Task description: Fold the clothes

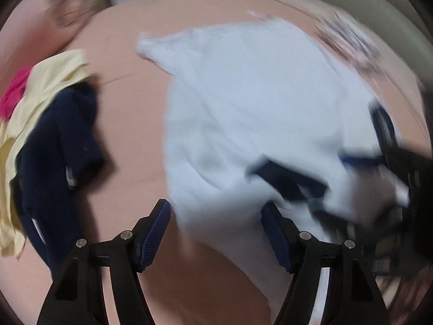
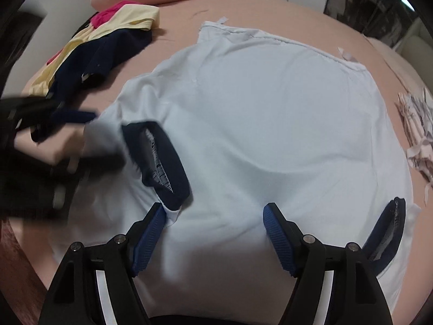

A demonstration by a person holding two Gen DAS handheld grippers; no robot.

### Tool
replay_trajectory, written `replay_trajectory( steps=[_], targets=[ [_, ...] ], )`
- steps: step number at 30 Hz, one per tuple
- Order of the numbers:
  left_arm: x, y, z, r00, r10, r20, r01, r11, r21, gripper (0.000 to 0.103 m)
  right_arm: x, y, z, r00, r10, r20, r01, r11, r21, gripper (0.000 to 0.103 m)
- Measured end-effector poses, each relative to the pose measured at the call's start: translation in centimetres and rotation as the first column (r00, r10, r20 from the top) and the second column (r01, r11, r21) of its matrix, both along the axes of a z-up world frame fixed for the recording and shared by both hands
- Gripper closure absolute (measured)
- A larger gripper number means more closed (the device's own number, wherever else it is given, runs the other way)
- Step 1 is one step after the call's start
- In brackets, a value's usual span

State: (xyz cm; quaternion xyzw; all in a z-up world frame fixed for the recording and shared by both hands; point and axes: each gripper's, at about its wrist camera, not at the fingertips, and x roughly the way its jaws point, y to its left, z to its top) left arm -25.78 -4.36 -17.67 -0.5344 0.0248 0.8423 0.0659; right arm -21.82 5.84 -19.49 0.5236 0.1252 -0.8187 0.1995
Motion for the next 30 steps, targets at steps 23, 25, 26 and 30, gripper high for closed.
replay_trajectory(
  steps=[23,25,26,30],
  targets=[
    [3.0,2.2,-0.8,0.984,-0.18,0.015,0.181,0.982,-0.045,0.036,0.7,0.7,0.4,0.998,0.026,0.061,-0.025,0.999,-0.028,0.025],
    [3.1,1.3,-0.1,0.988,-0.156,-0.011,0.156,0.988,0.011,0.037,0.8,0.7,0.5,0.998,0.031,0.06,-0.029,0.999,-0.027,0.024],
    [3.1,0.7,0.4,0.991,-0.134,-0.031,0.135,0.989,0.053,0.037,0.9,0.7,0.5,0.998,0.029,0.061,-0.027,0.999,-0.028,0.024],
    [1.2,-1.7,1.9,0.995,-0.002,-0.099,0.009,0.998,0.069,0.036,1.1,0.7,0.6,0.998,0.028,0.063,-0.026,0.999,-0.031,0.024]
  ],
)
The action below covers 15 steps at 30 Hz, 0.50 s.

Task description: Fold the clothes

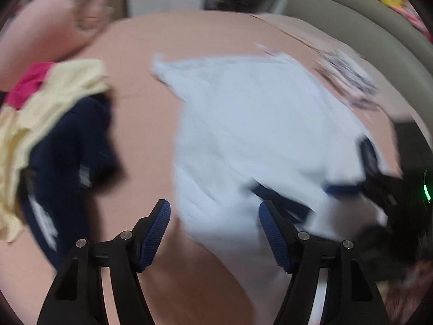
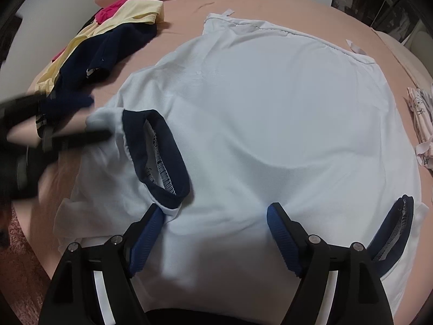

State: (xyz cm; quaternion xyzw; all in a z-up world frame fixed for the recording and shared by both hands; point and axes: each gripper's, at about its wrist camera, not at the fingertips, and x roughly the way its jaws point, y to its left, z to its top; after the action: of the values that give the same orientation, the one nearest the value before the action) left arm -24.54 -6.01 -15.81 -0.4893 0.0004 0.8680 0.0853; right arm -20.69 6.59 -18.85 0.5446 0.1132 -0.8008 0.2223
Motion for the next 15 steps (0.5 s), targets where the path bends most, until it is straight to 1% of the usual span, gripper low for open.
replay_trajectory(
  steps=[2,5,6,9,10,12,15],
  targets=[
    [-1.2,-0.5,-0.8,0.999,0.017,0.034,-0.017,1.0,0.003,0.036,0.2,0.0,0.0,1.0,0.0,-0.003,0.0,1.0,-0.001,0.024],
    [-1.7,-0.1,-1.7,0.998,-0.008,0.057,0.012,0.998,-0.056,0.036,0.3,0.0,0.1,1.0,0.002,0.0,-0.002,1.0,-0.002,0.022],
    [-1.7,-0.1,-1.7,0.998,-0.013,0.055,0.016,0.998,-0.059,0.036,0.4,-0.1,0.2,1.0,0.003,0.001,-0.003,1.0,-0.001,0.021],
    [-2.6,-0.8,-1.3,0.998,0.018,0.054,-0.016,0.999,-0.046,0.036,0.5,-0.1,0.2,1.0,0.004,0.001,-0.004,1.0,0.001,0.02],
    [-2.9,-0.9,-1.3,0.998,0.02,0.065,-0.017,0.999,-0.051,0.036,0.7,-0.1,0.3,1.0,0.004,0.0,-0.004,1.0,0.0,0.02],
    [-3.2,-0.5,-1.7,0.993,-0.014,0.114,0.023,0.997,-0.074,0.036,0.8,-0.1,0.3,1.0,0.003,-0.001,-0.003,1.0,0.0,0.02],
    [-2.4,0.2,-2.1,0.982,-0.113,0.152,0.122,0.991,-0.055,0.036,1.0,-0.1,0.5,1.0,0.003,0.001,-0.003,1.0,-0.001,0.02]
  ],
)
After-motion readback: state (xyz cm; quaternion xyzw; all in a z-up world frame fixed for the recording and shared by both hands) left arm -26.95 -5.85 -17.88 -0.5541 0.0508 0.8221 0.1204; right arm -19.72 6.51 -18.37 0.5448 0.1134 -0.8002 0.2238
